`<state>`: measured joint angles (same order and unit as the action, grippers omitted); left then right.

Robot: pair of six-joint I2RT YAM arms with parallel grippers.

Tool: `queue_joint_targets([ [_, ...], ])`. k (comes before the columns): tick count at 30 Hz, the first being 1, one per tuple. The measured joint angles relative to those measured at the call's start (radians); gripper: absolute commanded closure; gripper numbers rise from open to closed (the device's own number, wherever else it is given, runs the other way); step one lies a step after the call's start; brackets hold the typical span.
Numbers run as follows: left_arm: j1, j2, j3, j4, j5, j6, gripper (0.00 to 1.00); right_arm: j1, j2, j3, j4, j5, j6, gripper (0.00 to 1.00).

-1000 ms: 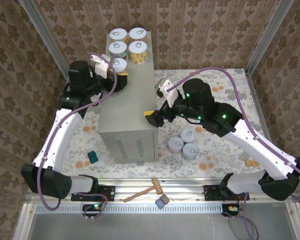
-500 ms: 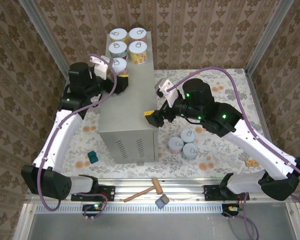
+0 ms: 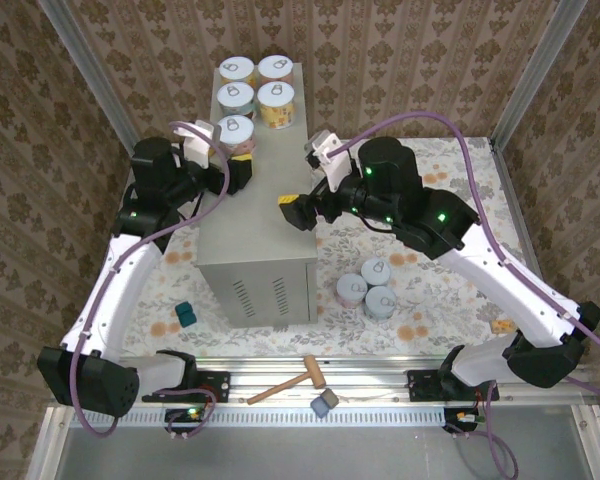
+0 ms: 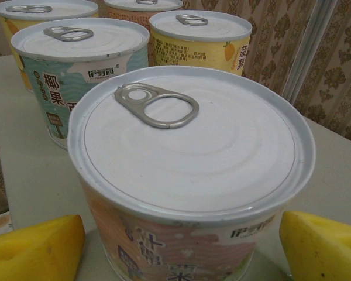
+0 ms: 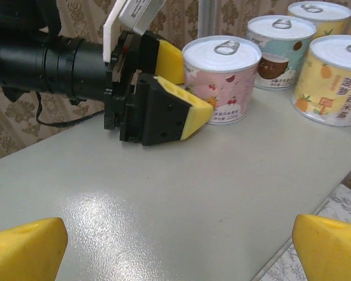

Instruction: Place and organize the canned foods onto the counter

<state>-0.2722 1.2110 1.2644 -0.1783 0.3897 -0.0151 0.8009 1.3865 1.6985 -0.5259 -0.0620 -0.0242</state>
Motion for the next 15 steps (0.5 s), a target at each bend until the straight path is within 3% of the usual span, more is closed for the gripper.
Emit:
queue_joint_targets([
  [15,0.025,0.027,-0.002,0.051,0.063,0.0,0.22,0.0,0.034,0.023,-0.026,0.066,0.032,0.0],
])
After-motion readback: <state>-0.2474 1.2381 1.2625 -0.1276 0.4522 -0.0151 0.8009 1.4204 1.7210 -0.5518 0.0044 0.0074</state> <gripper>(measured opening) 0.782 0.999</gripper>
